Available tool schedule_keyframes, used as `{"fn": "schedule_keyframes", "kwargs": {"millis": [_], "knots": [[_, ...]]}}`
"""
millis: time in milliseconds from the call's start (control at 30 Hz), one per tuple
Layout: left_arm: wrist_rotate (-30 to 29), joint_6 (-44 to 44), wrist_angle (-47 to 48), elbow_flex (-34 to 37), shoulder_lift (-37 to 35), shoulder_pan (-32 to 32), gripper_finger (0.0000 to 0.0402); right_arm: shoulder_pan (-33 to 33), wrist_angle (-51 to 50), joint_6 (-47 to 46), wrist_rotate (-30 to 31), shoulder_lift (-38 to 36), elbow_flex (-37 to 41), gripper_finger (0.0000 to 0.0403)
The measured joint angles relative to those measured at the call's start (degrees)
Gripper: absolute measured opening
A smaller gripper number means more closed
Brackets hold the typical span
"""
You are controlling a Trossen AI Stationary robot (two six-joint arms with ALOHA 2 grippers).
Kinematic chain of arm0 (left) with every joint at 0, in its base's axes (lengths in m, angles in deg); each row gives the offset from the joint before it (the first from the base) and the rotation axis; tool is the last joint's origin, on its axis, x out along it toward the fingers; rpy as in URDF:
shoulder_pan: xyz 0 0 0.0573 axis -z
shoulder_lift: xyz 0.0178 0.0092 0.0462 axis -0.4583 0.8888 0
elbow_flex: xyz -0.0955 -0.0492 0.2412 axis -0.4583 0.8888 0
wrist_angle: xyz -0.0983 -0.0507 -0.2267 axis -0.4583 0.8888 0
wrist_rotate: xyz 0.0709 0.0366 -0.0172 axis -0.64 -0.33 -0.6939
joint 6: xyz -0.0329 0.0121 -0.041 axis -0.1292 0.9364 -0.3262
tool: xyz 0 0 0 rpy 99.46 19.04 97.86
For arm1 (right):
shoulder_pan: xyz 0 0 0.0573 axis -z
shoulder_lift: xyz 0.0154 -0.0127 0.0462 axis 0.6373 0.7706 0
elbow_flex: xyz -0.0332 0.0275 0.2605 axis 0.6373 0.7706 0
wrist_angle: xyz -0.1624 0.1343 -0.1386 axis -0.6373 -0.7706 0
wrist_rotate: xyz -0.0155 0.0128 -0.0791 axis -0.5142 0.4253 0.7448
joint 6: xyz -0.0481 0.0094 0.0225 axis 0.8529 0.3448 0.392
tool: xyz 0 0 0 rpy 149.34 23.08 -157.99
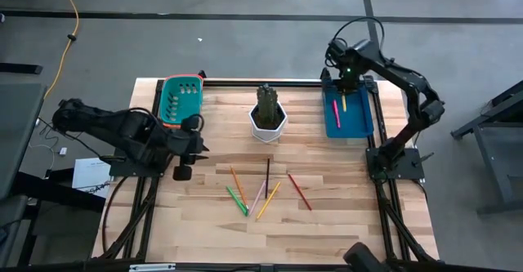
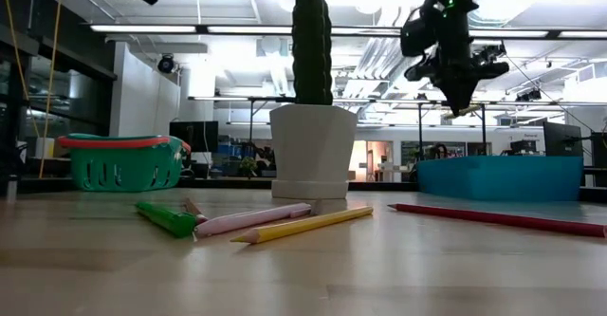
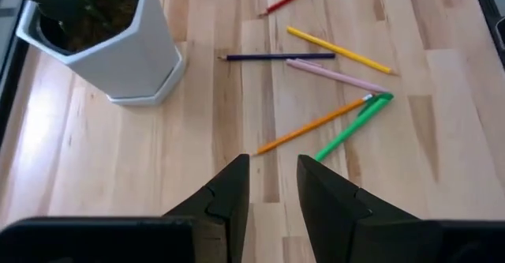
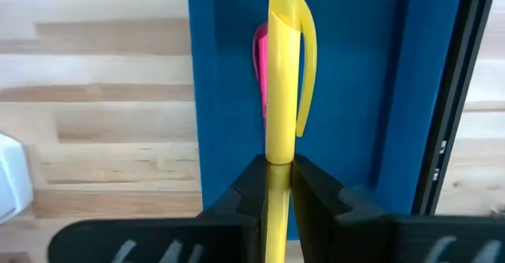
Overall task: Sort pens & pencils
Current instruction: Put the yellow pen into the blue bin, then put the green pen into the blue bin
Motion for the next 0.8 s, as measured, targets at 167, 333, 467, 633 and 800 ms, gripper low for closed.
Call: {"fn": "schedule_keyframes", "kwargs": {"millis": [167, 333, 467, 633, 800], "knots": [[1.63, 1.78, 0.72, 0.0, -0.36, -1.83, 0.0097, -0.24, -0.11, 0.89, -0.22, 3.27, 0.0, 0.006], [2.17, 2.36, 0.82, -0.02, -0.42, -2.4, 0.0097, -0.24, 0.39, 1.93, -0.2, 5.67, 0.0, 0.0076], [2.4, 2.35, 0.84, -0.02, -0.44, -2.36, 0.0097, -0.2, 1.42, 2.37, 0.12, 6.34, 0.0, 0.0078], [2.47, 2.36, 0.84, -0.02, -0.44, -2.36, 0.0097, -0.21, 2.29, 2.85, 0.07, 6.35, 0.0, 0.0078], [2.65, 2.28, 0.82, -0.02, -0.44, -2.36, 0.0097, -2.17, 3.24, 5.92, 0.23, 4.3, 0.0, 0.0078]]}}
